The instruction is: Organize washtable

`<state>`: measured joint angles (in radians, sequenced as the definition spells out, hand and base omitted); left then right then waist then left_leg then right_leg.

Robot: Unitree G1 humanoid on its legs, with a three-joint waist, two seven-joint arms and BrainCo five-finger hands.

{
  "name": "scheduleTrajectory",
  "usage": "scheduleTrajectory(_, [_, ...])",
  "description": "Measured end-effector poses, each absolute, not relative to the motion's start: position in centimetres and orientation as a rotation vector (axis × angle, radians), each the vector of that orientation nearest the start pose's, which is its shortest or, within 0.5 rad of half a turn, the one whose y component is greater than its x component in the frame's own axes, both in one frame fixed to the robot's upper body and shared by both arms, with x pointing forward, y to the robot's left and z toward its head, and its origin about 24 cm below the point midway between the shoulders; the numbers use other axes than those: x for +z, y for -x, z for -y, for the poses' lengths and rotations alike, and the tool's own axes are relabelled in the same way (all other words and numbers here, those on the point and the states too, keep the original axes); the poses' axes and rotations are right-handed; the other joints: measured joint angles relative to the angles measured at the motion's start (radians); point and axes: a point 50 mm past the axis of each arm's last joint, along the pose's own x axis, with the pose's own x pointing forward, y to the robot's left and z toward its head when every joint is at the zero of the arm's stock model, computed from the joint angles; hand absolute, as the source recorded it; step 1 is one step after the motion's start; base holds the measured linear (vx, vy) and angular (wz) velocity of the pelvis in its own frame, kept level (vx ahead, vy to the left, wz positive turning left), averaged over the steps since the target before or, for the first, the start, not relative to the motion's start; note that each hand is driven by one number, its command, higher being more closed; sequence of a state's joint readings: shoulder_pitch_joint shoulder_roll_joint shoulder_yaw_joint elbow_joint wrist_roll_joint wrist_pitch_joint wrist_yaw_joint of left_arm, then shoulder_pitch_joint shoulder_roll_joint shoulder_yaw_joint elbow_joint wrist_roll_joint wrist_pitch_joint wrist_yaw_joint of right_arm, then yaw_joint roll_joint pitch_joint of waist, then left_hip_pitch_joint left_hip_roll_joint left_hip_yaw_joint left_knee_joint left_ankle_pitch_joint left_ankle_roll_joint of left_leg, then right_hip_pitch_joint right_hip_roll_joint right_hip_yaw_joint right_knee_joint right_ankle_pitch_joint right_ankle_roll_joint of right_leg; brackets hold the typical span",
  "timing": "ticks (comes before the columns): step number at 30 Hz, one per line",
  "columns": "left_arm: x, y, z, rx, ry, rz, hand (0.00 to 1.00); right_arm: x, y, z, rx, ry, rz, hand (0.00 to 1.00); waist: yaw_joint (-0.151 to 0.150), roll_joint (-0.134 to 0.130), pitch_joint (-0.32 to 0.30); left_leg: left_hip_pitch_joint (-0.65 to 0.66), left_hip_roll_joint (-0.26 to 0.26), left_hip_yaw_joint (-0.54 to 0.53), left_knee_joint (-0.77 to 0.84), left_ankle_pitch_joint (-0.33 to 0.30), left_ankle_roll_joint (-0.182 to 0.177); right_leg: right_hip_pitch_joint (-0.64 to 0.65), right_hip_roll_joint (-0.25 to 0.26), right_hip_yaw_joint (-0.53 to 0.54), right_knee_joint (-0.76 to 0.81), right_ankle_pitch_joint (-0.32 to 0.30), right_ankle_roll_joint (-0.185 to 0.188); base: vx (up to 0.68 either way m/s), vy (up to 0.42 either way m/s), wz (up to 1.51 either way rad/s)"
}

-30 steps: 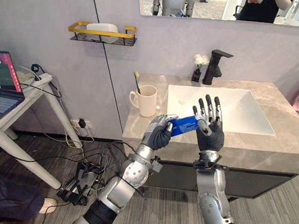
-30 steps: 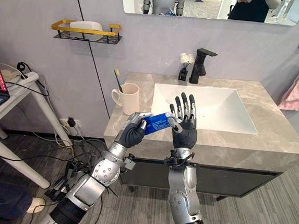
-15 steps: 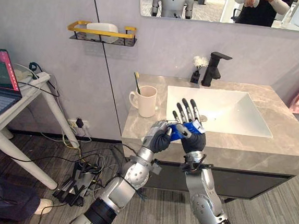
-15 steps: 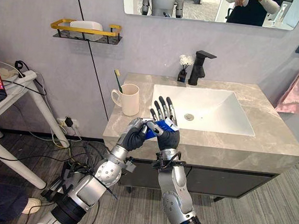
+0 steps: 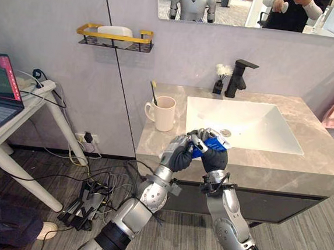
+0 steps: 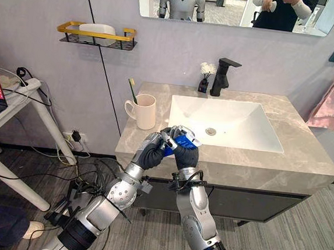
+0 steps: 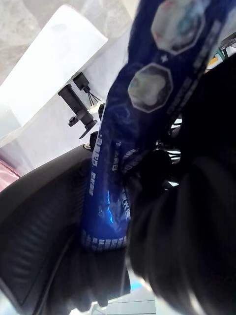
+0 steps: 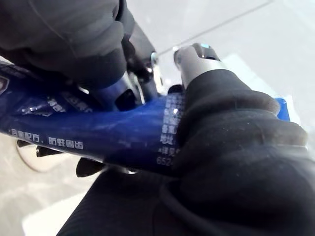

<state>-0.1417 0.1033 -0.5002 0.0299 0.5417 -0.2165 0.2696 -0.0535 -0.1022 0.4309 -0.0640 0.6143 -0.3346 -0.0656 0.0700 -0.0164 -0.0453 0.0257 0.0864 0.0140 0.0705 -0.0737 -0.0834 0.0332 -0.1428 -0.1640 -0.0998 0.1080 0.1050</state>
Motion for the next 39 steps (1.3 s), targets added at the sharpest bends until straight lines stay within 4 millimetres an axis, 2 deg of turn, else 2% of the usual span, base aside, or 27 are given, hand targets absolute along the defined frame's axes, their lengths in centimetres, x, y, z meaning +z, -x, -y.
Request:
scheduleTrajectory(16, [7.9, -24.2, -3.9, -0.306, -0.51, 0.493, 1.0, 9.3, -24.3, 7.7, 0.242, -0.447, 0.317, 1.0, 0.0, 0.0, 0.0, 0.003, 0.0, -0.005, 0.0, 0.0, 0.0, 0.006, 0.0, -0.003, 0.0, 0.0, 0.0, 0.0, 0.0, 0.01])
scheduleTrajectory(17, [8.0, -24.3, -3.9, -0.301, -0.499, 0.496, 0.0, 9.6, -24.3, 7.8, 0.233, -0.423, 0.329, 1.0, 0.0, 0.0, 0.0, 0.003, 0.0, -0.005, 0.0, 0.0, 0.0, 0.006, 0.0, -0.004, 0.0, 0.0, 0.0, 0.0, 0.0, 0.0])
scheduleTrajectory(24, [8.9, -24.6, -3.6, -0.272, -0.504, 0.533, 0.0, 11.6, -24.4, 9.7, 0.187, -0.214, 0.448, 1.0, 0.0, 0.003, 0.001, 0.009, -0.001, -0.007, -0.001, 0.001, -0.001, 0.013, 0.0, -0.005, 0.0, -0.001, 0.0, 0.0, 0.0, 0.0])
scheduleTrajectory(28, [9.6, -24.8, -4.1, -0.235, -0.519, 0.557, 0.0, 12.6, -24.5, 10.8, 0.141, -0.209, 0.496, 1.0, -0.001, 0.011, 0.003, 0.016, 0.0, -0.004, -0.003, 0.001, -0.001, 0.017, 0.0, -0.002, 0.0, -0.001, 0.001, 0.0, 0.0, 0.0])
scheduleTrajectory(30, [10.0, -25.7, -6.2, -0.123, -0.519, 0.534, 0.0, 13.0, -24.6, 12.7, 0.051, -0.21, 0.522, 1.0, -0.001, 0.016, 0.005, 0.017, 0.0, -0.004, -0.003, 0.0, -0.001, 0.018, 0.0, -0.002, 0.001, -0.002, 0.002, 0.0, 0.0, 0.0])
scheduleTrajectory(33, [10.1, -26.5, -10.2, 0.05, -0.566, 0.5, 0.0, 13.1, -24.4, 16.6, -0.136, -0.201, 0.552, 1.0, -0.001, 0.027, 0.013, 0.017, 0.0, -0.004, -0.005, 0.0, -0.001, 0.018, 0.0, -0.002, 0.0, -0.005, 0.001, 0.0, 0.0, 0.0])
scheduleTrajectory(35, [10.3, -26.3, -10.8, 0.066, -0.577, 0.508, 0.0, 13.0, -24.1, 17.6, -0.177, -0.193, 0.558, 1.0, -0.001, 0.031, 0.016, 0.017, 0.0, -0.004, -0.006, 0.0, -0.001, 0.018, 0.0, -0.002, 0.0, -0.005, 0.001, 0.0, 0.0, 0.0])
scheduleTrajectory(39, [10.8, -25.8, -10.2, 0.052, -0.555, 0.532, 0.0, 13.0, -24.1, 17.7, -0.192, -0.202, 0.563, 1.0, -0.003, 0.031, 0.018, 0.021, 0.0, 0.0, -0.011, 0.0, -0.001, 0.017, 0.0, -0.001, 0.0, -0.005, 0.002, 0.0, 0.0, -0.02])
